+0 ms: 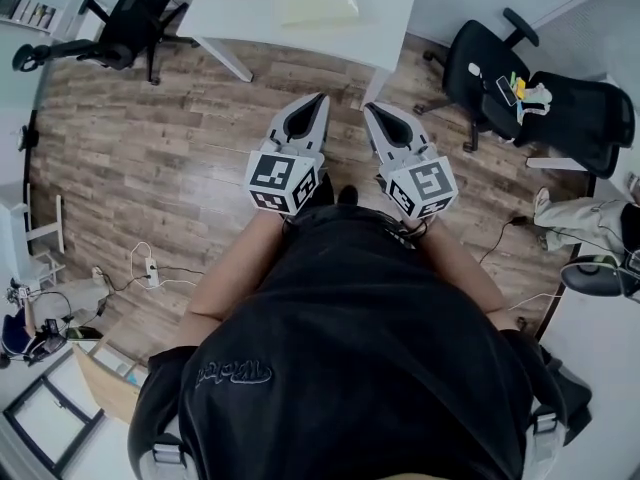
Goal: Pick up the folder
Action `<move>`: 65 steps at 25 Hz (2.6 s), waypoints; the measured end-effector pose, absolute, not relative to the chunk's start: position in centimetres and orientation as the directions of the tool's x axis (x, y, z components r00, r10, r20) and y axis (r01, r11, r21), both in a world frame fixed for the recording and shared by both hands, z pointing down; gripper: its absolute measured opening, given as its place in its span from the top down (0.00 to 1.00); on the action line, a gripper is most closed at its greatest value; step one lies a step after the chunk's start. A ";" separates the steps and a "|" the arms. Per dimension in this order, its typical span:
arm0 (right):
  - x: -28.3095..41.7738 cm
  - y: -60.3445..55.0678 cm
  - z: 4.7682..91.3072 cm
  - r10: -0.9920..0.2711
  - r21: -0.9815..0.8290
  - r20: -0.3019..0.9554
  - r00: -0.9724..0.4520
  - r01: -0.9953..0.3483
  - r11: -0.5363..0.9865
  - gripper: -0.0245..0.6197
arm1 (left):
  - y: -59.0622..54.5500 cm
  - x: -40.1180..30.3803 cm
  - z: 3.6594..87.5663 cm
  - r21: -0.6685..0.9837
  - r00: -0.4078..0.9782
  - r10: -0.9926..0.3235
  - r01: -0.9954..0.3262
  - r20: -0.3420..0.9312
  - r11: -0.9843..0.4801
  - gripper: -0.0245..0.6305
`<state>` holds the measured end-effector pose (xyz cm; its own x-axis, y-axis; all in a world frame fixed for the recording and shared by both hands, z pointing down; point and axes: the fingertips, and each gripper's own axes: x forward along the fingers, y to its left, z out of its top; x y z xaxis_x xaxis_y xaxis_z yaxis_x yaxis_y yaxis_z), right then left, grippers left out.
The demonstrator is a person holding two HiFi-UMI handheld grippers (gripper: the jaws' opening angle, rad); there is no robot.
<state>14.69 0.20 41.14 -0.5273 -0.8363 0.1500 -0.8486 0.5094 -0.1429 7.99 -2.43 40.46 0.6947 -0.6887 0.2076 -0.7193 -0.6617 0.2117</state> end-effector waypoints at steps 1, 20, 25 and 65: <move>14.8 -0.3 41.2 -0.837 -0.144 0.154 -0.526 -0.850 0.507 0.93 | -2.9 8.1 40.5 0.213 0.698 -0.686 -0.717 0.207 -0.664 0.94; 10.3 -17.9 42.0 -0.846 -0.129 0.201 -0.495 -0.869 0.478 0.93 | -20.3 3.2 41.3 0.260 0.736 -0.641 -0.676 0.216 -0.689 0.94; 8.0 -22.9 41.6 -0.852 -0.123 0.202 -0.483 -0.876 0.467 0.93 | -25.3 1.2 40.6 0.253 0.759 -0.617 -0.651 0.207 -0.716 0.94; 12.1 -41.0 46.2 -0.806 -0.169 0.289 -0.516 -0.856 0.488 0.92 | -44.2 2.0 45.2 0.308 0.701 -0.654 -0.712 0.283 -0.631 0.94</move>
